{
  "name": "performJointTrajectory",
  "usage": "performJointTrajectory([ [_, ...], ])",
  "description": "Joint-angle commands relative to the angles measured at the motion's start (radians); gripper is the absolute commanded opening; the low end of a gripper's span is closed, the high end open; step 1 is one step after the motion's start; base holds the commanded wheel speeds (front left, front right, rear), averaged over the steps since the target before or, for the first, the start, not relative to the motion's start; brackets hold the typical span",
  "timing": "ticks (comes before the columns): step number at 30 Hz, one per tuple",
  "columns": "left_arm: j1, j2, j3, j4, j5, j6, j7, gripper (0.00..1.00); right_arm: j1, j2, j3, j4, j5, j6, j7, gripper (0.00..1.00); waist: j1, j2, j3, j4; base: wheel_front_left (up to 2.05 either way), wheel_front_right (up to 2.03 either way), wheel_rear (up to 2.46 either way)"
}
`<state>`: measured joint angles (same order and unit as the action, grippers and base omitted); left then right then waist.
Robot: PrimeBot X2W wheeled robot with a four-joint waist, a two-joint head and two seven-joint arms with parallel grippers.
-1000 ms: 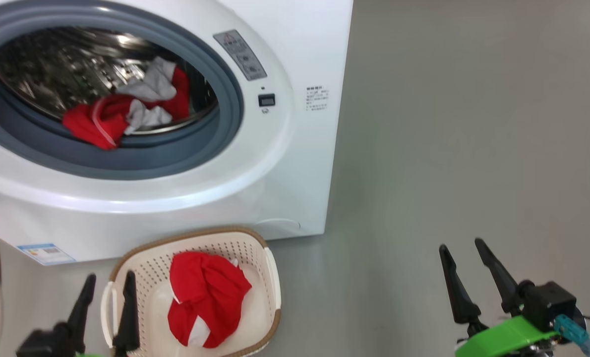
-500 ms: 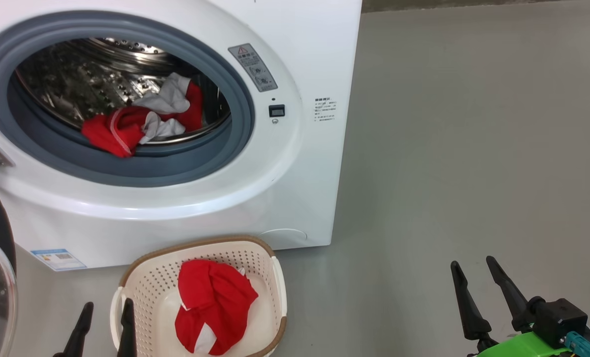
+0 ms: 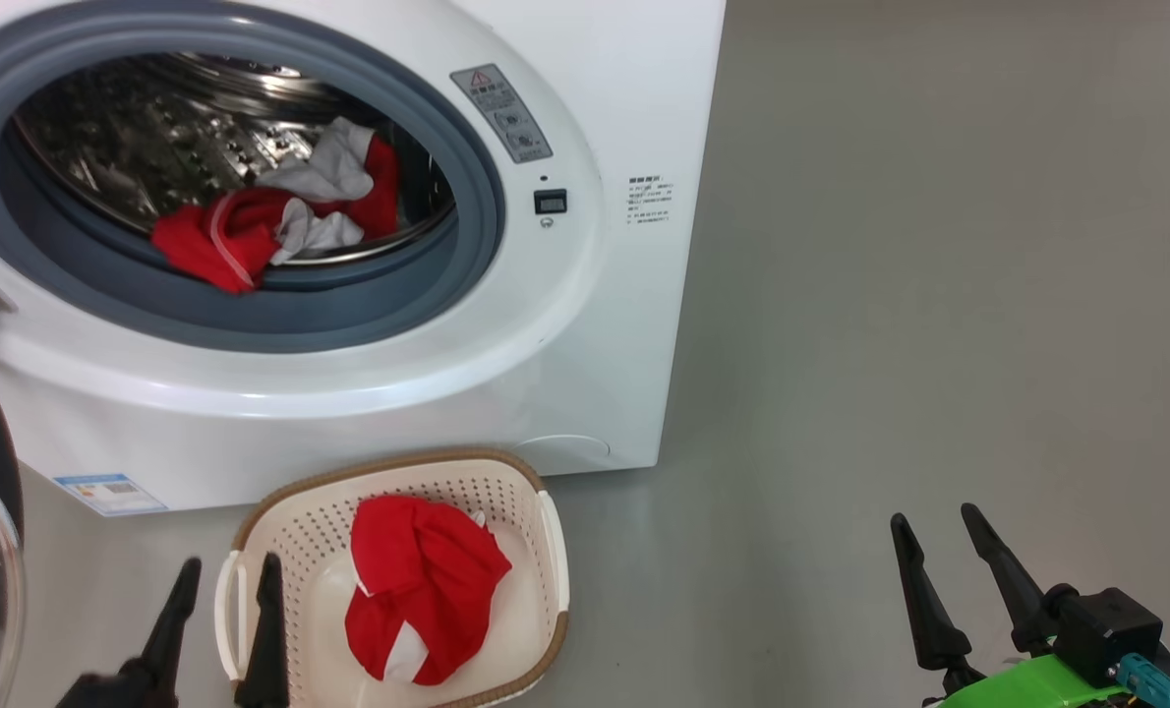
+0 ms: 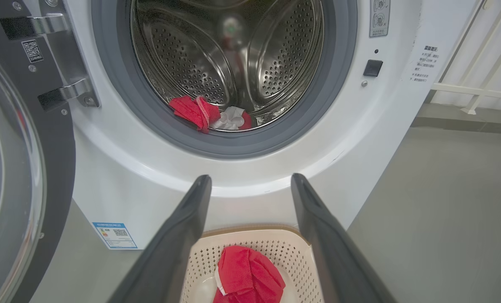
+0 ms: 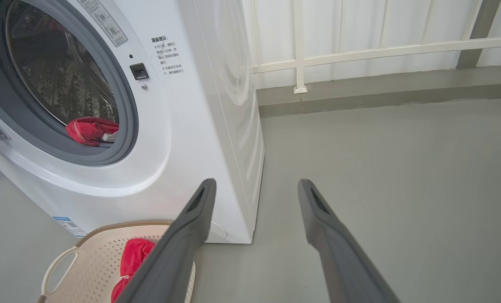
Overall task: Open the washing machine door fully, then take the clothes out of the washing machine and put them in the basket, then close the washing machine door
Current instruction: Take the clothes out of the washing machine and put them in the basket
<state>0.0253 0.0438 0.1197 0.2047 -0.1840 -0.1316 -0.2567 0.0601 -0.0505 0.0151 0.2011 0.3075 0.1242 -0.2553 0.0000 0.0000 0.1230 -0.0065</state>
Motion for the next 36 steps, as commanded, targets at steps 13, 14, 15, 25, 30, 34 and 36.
performJointTrajectory([
  [13,-0.408,0.083,0.009,0.121,0.05,0.001,-0.005,1.0,-0.124,0.0,0.065,-0.045,0.005,0.007,-0.006,1.0,0.0,0.0,0.195,-0.03,0.0,0.0,0.0],
  [14,-0.448,0.092,0.011,0.136,0.05,0.001,-0.005,1.0,-0.133,0.0,0.067,-0.047,0.008,0.007,-0.006,1.0,0.0,0.0,0.214,-0.033,0.0,0.0,0.0],
  [15,-0.485,0.102,0.013,0.153,0.053,0.001,-0.005,1.0,-0.141,0.0,0.071,-0.049,0.012,0.007,-0.006,1.0,0.0,0.0,0.232,-0.038,0.0,0.0,0.0],
  [25,-0.785,0.197,0.03,0.365,0.099,0.001,-0.005,1.0,-0.206,0.0,0.094,-0.068,0.037,0.007,-0.006,1.0,0.0,0.0,0.362,-0.094,0.0,0.0,0.0],
  [30,-0.914,0.26,0.025,0.508,0.135,0.008,-0.005,1.0,-0.226,0.0,0.099,-0.085,0.049,0.007,-0.006,1.0,0.0,0.0,0.413,-0.128,0.0,0.0,0.0],
  [34,-1.0,0.298,0.023,0.595,0.149,0.018,-0.005,1.0,-0.236,0.0,0.1,-0.095,0.053,0.007,-0.006,1.0,0.0,0.0,0.445,-0.15,0.0,0.0,0.0],
  [36,-1.035,0.315,0.021,0.635,0.157,0.026,-0.005,1.0,-0.238,0.0,0.102,-0.099,0.055,0.007,-0.006,1.0,0.0,0.0,0.457,-0.157,0.0,0.0,0.0],
])
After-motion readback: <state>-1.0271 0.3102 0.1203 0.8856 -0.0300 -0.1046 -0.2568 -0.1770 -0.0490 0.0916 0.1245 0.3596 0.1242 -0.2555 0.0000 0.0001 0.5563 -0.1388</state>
